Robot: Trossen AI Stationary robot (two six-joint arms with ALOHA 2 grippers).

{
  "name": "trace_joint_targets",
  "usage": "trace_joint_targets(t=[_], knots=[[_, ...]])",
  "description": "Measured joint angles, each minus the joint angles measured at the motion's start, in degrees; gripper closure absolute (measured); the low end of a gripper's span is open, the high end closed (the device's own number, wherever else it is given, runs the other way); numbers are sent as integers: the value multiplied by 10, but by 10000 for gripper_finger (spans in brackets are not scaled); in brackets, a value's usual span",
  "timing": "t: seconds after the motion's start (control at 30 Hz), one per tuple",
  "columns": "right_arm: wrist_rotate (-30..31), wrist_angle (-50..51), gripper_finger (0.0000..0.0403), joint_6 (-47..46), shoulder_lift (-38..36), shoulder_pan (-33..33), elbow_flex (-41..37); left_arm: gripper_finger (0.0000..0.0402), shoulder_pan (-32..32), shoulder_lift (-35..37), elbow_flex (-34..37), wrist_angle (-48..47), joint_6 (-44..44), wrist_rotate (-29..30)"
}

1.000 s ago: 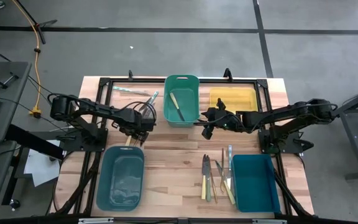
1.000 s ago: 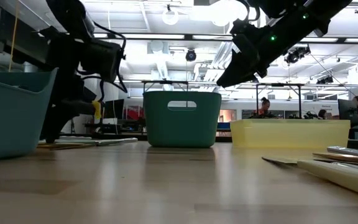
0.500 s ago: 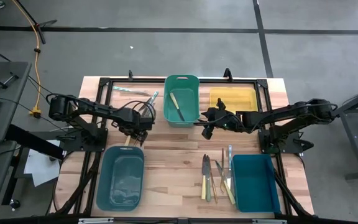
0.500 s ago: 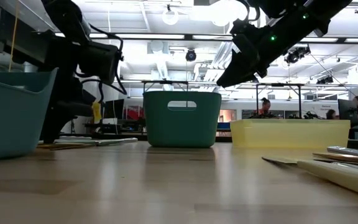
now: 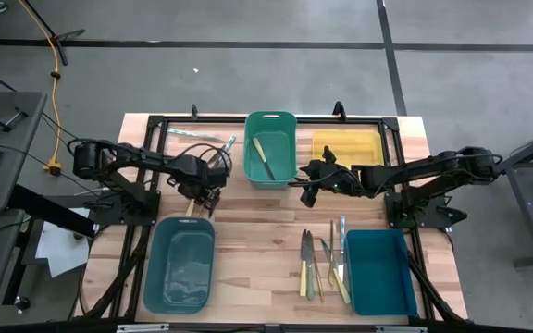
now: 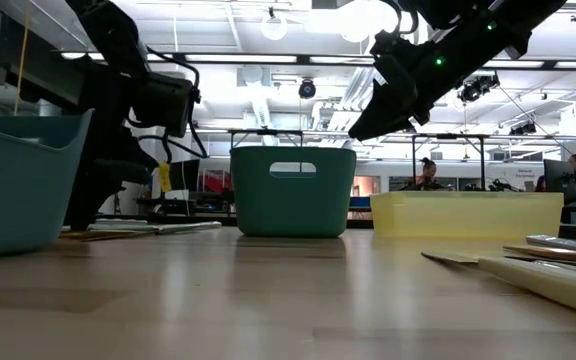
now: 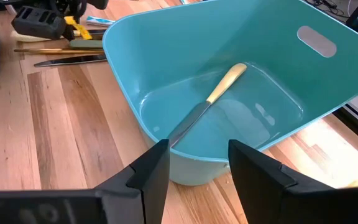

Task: Sort silverware by color (type)
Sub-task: Put the yellow knife into the green bin

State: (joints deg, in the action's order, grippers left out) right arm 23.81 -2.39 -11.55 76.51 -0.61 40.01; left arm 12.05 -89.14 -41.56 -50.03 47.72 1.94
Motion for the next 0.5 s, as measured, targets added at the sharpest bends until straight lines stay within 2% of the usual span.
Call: trace_joint_targets(t=[0.3, 0.5], knots=[[0, 0, 242, 0, 0, 0, 0, 347, 22, 0, 0, 10, 1, -18], [0, 0, 242, 0, 0, 0, 0, 369, 23, 0, 0, 9, 1, -16]])
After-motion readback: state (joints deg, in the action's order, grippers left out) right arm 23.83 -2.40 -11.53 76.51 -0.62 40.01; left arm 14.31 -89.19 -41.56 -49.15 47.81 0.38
